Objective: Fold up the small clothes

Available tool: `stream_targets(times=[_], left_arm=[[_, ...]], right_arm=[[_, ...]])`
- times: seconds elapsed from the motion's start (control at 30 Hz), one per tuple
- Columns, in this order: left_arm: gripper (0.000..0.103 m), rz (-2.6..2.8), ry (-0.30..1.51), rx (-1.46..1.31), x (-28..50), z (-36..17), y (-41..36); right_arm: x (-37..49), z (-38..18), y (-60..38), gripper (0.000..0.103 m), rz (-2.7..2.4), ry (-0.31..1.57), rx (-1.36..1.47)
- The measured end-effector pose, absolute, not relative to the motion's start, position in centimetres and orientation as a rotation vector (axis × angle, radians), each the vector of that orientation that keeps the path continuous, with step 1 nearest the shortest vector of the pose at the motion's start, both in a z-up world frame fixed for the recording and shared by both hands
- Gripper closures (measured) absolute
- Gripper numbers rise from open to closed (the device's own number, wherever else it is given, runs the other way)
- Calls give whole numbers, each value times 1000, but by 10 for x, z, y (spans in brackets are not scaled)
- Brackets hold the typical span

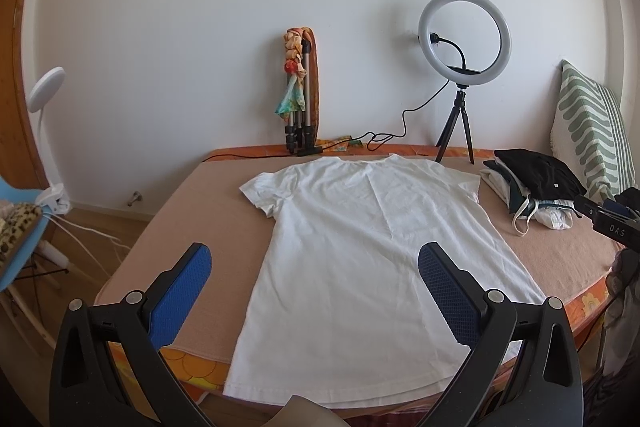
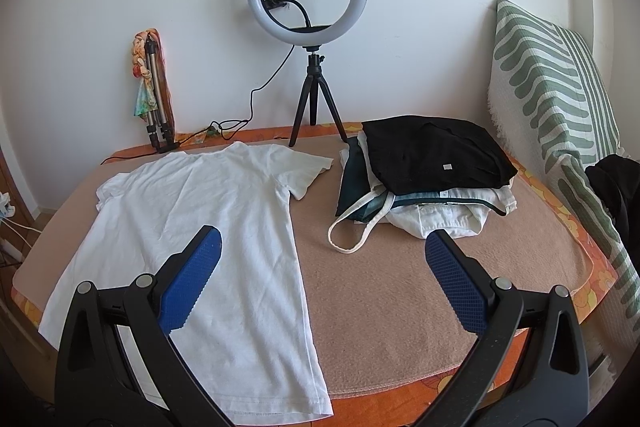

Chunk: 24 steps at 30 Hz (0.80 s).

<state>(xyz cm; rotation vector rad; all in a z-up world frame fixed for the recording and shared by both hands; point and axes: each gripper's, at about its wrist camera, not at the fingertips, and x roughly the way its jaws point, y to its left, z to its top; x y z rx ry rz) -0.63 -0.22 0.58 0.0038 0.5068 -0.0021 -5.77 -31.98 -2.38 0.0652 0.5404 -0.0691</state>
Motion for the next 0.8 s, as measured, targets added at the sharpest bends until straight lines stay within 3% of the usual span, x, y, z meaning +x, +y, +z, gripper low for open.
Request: stream_targets(times=[0.53, 0.8], left_arm=[[0, 12, 528, -12, -1, 0, 7], [0, -9, 645, -42, 20, -23, 33]], right_arm=[[-55, -16, -303, 0, -61, 536, 57], [-50, -15, -300, 0, -18, 550, 98]])
